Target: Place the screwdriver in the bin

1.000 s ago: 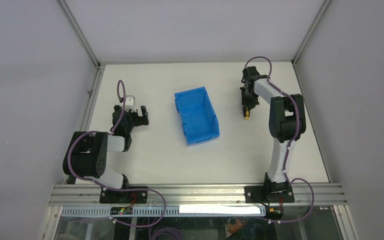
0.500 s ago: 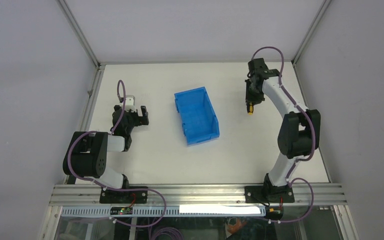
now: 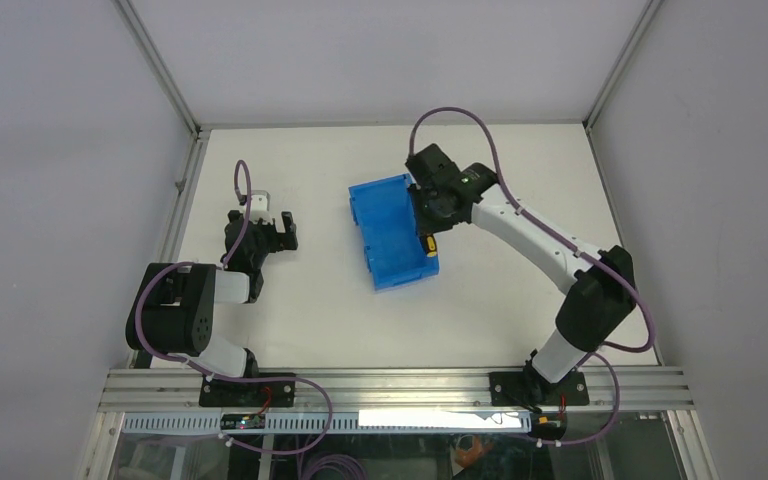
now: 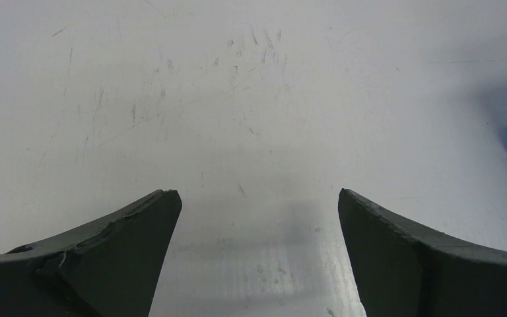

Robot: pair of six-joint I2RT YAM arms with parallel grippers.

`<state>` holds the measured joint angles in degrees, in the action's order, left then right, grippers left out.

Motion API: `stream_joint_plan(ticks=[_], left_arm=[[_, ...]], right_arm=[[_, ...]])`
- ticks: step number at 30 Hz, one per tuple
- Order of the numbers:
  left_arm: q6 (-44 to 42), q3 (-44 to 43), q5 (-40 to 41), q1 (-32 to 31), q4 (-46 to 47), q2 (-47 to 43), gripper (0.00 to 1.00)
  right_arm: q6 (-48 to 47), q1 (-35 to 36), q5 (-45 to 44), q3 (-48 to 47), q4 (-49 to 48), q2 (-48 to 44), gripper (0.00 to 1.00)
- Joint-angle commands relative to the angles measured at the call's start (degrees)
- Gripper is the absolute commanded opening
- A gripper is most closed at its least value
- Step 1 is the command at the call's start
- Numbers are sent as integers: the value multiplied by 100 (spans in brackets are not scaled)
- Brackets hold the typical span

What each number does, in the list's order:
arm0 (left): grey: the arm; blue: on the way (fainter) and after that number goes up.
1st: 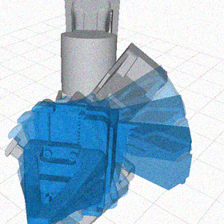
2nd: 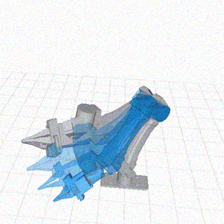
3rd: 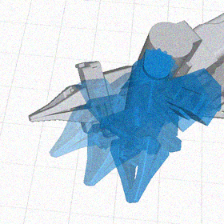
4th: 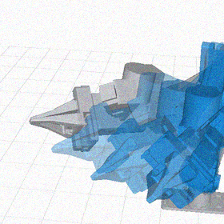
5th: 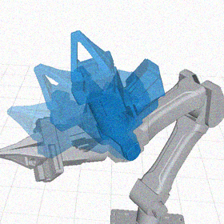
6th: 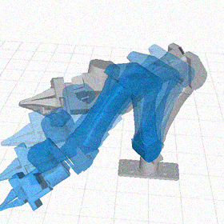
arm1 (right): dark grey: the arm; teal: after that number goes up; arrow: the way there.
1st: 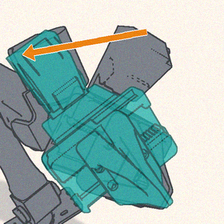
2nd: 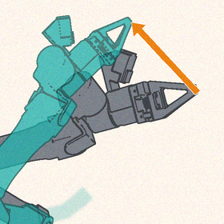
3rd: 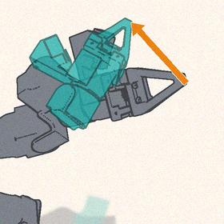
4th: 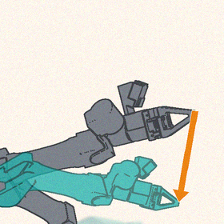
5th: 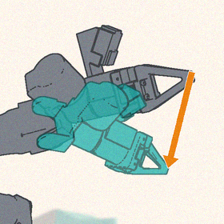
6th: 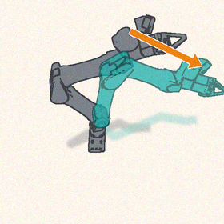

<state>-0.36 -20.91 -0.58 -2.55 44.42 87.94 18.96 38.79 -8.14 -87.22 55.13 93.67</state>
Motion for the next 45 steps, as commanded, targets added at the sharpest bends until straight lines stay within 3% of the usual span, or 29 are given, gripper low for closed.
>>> stream_joint_plan(ticks=[1, 11, 23, 32, 41, 45], left_arm=[[98, -107, -110, 13, 154, -158, 99], [98, -107, -114, 17, 154, -159, 99], [102, -107, -111, 17, 154, -163, 99], [98, -110, -114, 19, 154, -162, 99], [98, -107, -110, 18, 154, -158, 99], [98, -107, -111, 21, 154, -163, 99]], right_arm=[[138, 516, -4, -311, -253, 101, 0], [-455, 818, 221, -259, -720, 864, 3], [-208, 824, -449, -282, -1161, 1845, 14], [-58, 837, -434, -252, -1247, 1958, 56], [-159, 852, -856, -906, -726, 1264, 67], [-429, 834, -1161, -1037, -569, 862, 81]])
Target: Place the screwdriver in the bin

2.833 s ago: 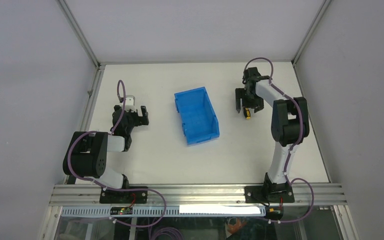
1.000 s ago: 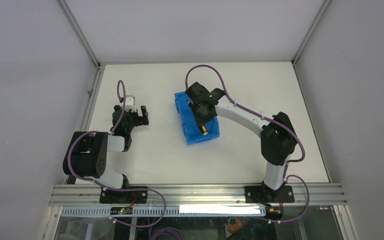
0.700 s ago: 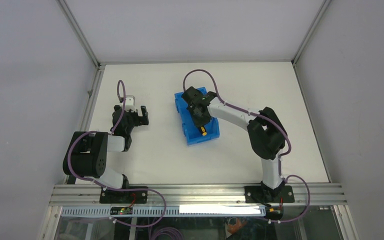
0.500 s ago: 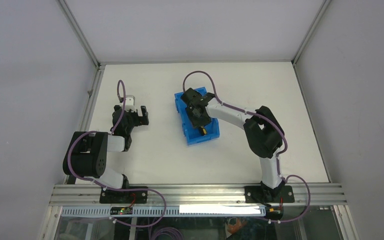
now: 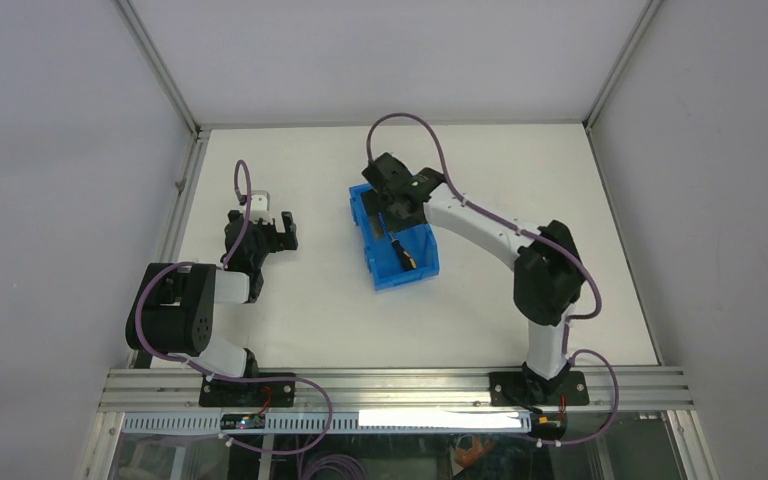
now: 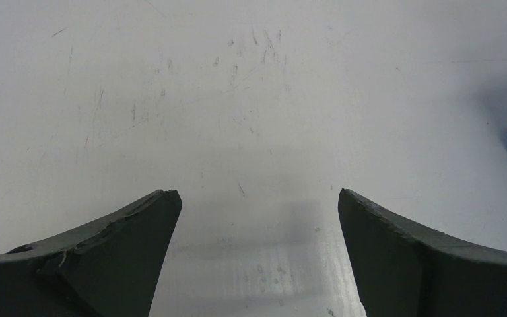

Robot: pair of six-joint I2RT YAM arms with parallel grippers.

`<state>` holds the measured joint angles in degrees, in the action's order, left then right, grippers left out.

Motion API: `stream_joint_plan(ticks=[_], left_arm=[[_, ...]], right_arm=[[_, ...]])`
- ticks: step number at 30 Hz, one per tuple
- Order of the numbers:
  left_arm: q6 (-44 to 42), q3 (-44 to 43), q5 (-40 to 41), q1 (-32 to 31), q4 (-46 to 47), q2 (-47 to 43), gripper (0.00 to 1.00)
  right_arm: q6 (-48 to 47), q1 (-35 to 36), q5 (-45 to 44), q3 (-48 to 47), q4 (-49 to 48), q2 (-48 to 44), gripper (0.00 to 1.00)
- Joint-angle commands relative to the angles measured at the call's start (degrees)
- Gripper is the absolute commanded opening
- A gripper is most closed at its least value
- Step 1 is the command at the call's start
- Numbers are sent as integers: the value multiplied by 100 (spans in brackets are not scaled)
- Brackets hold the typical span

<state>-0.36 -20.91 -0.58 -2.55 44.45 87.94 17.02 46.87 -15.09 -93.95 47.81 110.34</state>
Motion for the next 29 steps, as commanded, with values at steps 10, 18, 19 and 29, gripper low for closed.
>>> stream_joint_plan(ticks=[10, 18, 19, 29], left_arm=[[104, -107, -110, 13, 152, -160, 99], [98, -107, -111, 13, 152, -163, 99], [100, -107, -117, 16, 152, -165, 99], [98, -107, -116, 16, 152, -163, 99]], right_arm=[[-448, -1129, -1370, 782, 299, -2468, 99], [-412, -3381, -813, 1979, 160, -3922, 99], [-369, -3589, -833, 2044, 154, -4012, 99], [-264, -3765, -749, 2308, 31, -4308, 99]])
